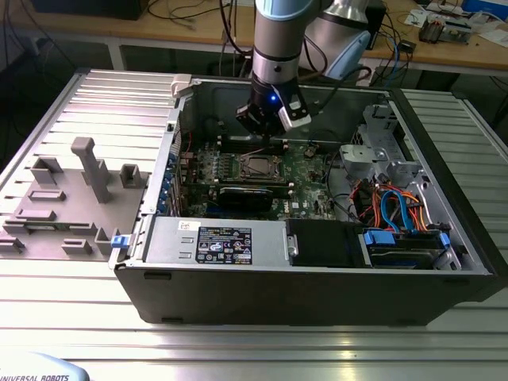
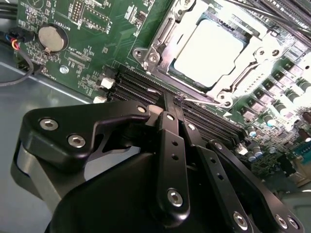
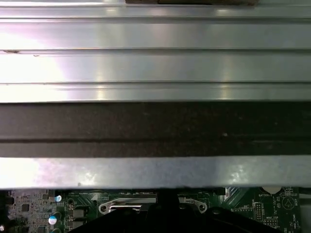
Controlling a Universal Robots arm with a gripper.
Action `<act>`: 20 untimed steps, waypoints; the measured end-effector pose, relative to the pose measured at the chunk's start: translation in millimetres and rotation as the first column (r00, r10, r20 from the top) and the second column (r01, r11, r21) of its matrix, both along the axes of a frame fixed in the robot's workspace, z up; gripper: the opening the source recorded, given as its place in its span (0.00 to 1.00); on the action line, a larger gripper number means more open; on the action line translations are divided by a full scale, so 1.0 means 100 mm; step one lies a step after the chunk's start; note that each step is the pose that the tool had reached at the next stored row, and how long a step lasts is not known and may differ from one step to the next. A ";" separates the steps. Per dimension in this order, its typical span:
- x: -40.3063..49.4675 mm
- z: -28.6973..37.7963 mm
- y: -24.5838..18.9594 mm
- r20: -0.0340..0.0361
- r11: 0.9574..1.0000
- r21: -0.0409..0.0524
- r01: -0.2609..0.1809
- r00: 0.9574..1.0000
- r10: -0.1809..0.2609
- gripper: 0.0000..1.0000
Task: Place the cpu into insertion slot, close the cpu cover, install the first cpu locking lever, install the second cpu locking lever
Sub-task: 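Install the first cpu locking lever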
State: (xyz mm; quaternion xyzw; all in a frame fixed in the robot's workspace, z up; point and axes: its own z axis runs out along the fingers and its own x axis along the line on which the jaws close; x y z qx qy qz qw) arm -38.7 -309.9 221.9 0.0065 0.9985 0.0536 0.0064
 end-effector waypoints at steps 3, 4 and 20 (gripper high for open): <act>0.007 -0.031 -0.001 0.000 1.000 0.002 0.001 1.000 -0.001 0.11; 0.010 -0.040 -0.001 0.000 1.000 0.002 0.002 1.000 -0.002 0.11; 0.057 -0.182 -0.002 -0.002 1.000 0.003 0.005 1.000 -0.005 0.11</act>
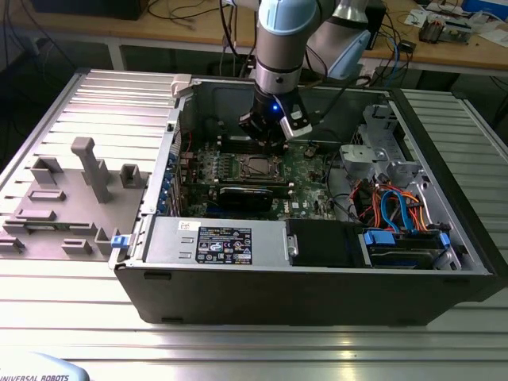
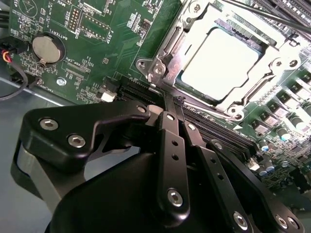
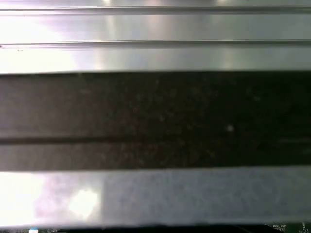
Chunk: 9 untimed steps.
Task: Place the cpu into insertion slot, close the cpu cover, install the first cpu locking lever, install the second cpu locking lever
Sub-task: 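Install the first cpu locking lever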
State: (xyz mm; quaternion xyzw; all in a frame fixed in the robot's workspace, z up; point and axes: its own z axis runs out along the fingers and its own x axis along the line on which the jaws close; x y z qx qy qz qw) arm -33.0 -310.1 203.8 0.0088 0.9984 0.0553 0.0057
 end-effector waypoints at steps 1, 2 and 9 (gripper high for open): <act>0.000 -0.001 0.000 0.000 1.000 0.000 0.000 1.000 0.000 0.11; 0.000 -0.001 0.000 0.000 1.000 0.000 0.000 1.000 0.000 0.11; 0.001 0.032 0.001 0.000 1.000 0.000 0.000 1.000 0.000 0.11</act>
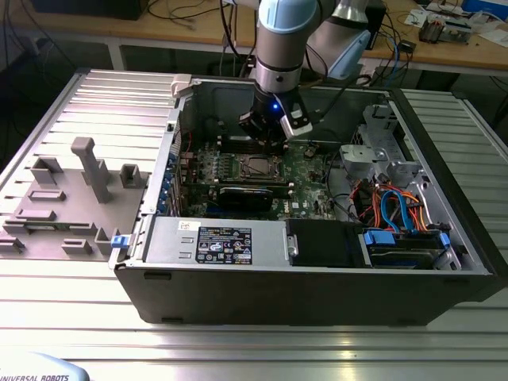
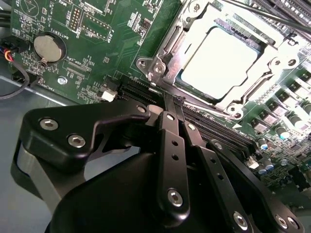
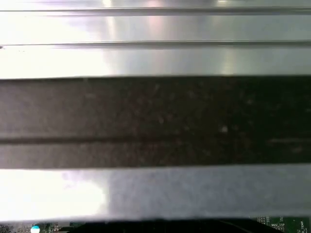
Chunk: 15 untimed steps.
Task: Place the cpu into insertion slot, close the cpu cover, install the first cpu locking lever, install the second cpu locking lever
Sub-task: 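Install the first cpu locking lever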
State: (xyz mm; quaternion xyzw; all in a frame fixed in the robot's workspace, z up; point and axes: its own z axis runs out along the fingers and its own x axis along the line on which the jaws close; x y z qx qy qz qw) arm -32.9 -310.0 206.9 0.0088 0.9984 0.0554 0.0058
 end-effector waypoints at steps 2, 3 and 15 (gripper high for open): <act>0.000 0.000 0.000 0.000 1.000 0.000 0.000 1.000 0.000 0.11; 0.001 0.000 -0.001 0.000 1.000 0.000 0.000 1.000 0.000 0.11; 0.030 -0.030 -0.032 0.000 1.000 -0.005 0.002 1.000 -0.002 0.11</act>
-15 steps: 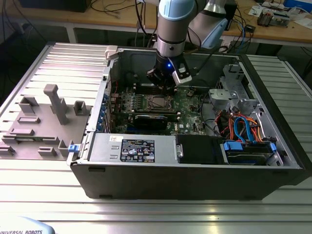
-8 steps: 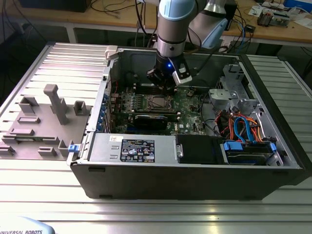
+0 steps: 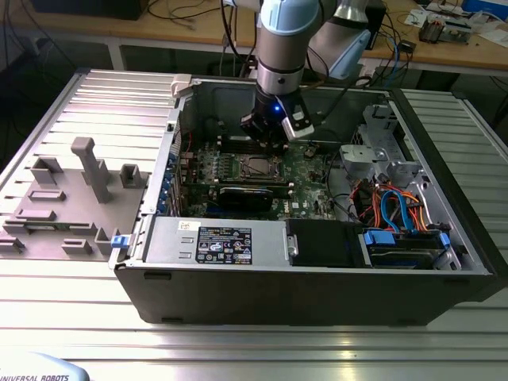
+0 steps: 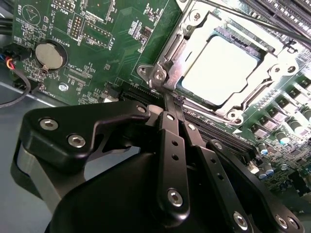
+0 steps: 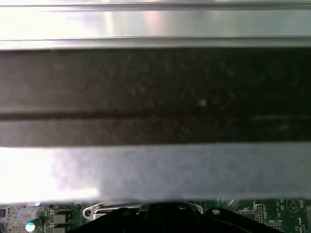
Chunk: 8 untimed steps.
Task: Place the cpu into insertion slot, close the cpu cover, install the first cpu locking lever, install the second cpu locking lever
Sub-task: 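Install the first cpu locking lever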
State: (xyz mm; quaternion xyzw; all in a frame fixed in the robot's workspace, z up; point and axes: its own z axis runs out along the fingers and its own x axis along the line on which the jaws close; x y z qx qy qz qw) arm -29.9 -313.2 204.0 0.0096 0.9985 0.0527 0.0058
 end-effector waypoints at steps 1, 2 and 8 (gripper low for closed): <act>0.001 0.000 -0.002 0.000 1.000 0.000 0.000 1.000 0.000 0.11; 0.001 0.000 -0.004 0.000 1.000 0.000 0.000 1.000 0.000 0.11; 0.003 -0.004 -0.014 0.000 1.000 0.000 0.000 1.000 0.000 0.11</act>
